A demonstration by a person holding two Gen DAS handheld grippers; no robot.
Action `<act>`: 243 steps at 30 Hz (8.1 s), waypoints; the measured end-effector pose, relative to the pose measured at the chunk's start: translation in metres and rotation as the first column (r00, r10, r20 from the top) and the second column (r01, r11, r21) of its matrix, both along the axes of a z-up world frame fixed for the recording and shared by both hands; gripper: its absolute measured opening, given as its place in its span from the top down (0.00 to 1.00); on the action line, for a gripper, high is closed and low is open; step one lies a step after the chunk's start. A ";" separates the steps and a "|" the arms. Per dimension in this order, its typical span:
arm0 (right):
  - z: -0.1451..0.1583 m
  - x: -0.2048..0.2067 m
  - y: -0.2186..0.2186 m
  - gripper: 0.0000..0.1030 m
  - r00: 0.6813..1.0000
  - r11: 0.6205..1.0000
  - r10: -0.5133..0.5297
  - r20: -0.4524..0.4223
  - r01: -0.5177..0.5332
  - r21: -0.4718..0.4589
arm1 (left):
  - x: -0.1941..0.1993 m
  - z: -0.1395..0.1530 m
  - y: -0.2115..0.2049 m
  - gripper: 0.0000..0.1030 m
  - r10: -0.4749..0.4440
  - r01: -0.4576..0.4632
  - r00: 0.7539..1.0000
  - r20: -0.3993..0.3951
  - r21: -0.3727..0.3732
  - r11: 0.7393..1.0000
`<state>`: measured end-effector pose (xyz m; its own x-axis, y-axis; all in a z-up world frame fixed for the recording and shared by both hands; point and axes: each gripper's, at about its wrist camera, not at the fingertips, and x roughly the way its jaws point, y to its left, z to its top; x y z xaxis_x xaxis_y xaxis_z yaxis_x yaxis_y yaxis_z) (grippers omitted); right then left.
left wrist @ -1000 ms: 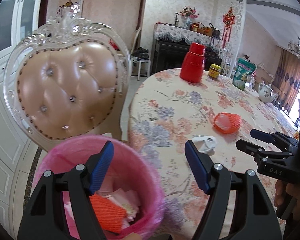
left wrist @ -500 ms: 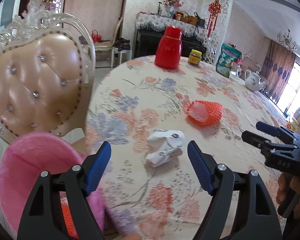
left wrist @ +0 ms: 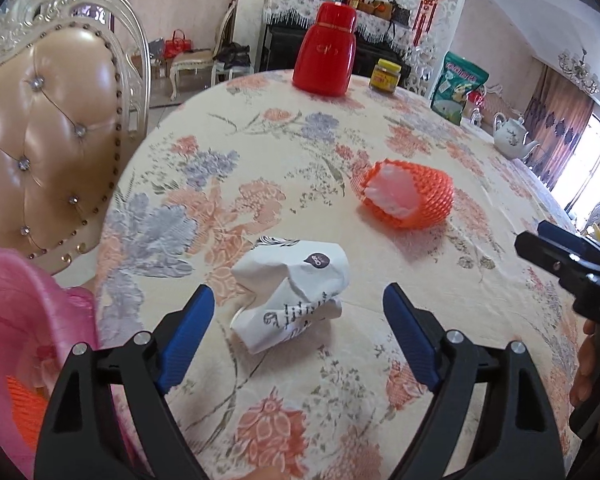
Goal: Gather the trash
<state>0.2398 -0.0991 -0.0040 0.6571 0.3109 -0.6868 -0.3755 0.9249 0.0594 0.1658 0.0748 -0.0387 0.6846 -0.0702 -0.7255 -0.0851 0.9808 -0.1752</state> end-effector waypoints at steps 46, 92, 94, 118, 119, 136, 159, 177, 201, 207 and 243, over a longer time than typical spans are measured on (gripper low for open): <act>-0.044 0.077 0.047 0.59 0.996 0.998 0.002 -0.084 -0.007 -0.066 | 0.004 0.013 0.005 0.36 -0.046 0.044 0.998 0.039 0.034 0.998; 0.039 -0.091 0.099 0.58 0.978 0.980 0.198 0.061 -0.199 0.023 | -0.160 0.095 0.097 0.35 0.174 -0.194 0.963 0.204 0.081 0.978; 0.041 -0.096 0.107 0.58 0.975 0.977 0.213 0.064 -0.214 0.023 | -0.168 0.096 0.106 0.35 0.195 -0.215 0.958 0.210 0.080 0.973; 0.041 -0.134 0.239 0.58 0.906 0.907 0.420 0.049 -0.420 0.001 | -0.228 0.099 0.195 0.35 0.343 -0.364 0.914 0.218 0.060 0.930; 0.039 -0.135 0.246 0.58 0.902 0.903 0.429 0.045 -0.430 0.000 | -0.228 0.099 0.198 0.35 0.346 -0.366 0.912 0.218 0.059 0.929; 0.021 -0.129 0.296 0.53 0.871 0.871 0.491 0.001 -0.491 -0.006 | -0.217 0.088 0.225 0.35 0.361 -0.374 0.911 0.199 0.028 0.927; 0.015 -0.124 0.294 0.30 0.865 0.865 0.503 0.000 -0.503 -0.004 | -0.211 0.084 0.226 0.25 0.373 -0.381 0.911 0.174 0.018 0.924; 0.030 -0.142 0.275 0.19 0.857 0.858 0.514 0.031 -0.514 0.000 | -0.252 0.090 0.213 0.21 0.398 -0.410 0.900 0.177 0.039 0.911; 0.015 -0.190 0.208 0.18 0.868 0.866 0.497 0.000 -0.496 0.058 | -0.292 0.069 0.156 0.20 0.325 -0.332 0.942 0.088 0.078 0.940; 0.019 -0.195 0.214 0.18 0.853 0.851 0.521 0.016 -0.521 0.067 | -0.297 0.072 0.157 0.20 0.334 -0.341 0.938 0.093 0.085 0.936; 0.025 -0.194 0.221 0.18 0.849 0.848 0.528 0.030 -0.529 0.043 | -0.296 0.071 0.159 0.19 0.323 -0.331 0.942 0.092 0.085 0.940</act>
<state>0.0455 0.1215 0.0208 0.3949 0.6466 -0.6527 -0.8080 0.5826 0.0883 -0.1298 0.2337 0.0324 0.7107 0.2356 -0.6629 -0.3942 0.9138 -0.0978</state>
